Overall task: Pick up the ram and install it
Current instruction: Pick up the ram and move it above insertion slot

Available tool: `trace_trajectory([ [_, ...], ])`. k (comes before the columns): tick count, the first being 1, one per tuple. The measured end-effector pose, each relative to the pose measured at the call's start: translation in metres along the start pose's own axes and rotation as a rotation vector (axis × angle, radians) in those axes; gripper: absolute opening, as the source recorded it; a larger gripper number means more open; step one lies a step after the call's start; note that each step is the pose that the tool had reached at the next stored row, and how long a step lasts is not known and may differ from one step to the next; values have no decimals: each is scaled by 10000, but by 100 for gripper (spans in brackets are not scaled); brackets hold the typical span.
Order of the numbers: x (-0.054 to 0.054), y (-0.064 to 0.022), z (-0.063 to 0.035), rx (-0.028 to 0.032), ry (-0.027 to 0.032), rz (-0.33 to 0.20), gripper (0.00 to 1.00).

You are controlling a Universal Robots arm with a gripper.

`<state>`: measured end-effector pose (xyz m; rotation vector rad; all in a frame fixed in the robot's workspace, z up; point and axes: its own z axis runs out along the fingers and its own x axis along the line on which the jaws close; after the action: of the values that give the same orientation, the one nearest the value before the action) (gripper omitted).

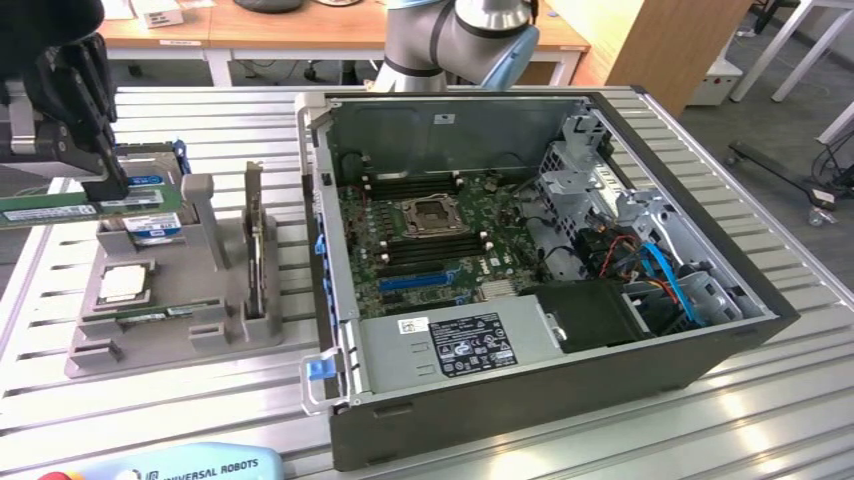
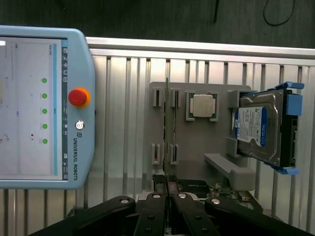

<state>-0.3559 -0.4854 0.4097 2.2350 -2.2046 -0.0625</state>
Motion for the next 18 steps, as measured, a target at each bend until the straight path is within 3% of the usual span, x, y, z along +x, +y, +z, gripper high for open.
trace_trajectory([
  [7,3,-176,-6,-1,1,-1,11],
  [8,4,-276,-9,-1,1,0,11],
  [18,7,-556,-17,0,1,1,11],
])
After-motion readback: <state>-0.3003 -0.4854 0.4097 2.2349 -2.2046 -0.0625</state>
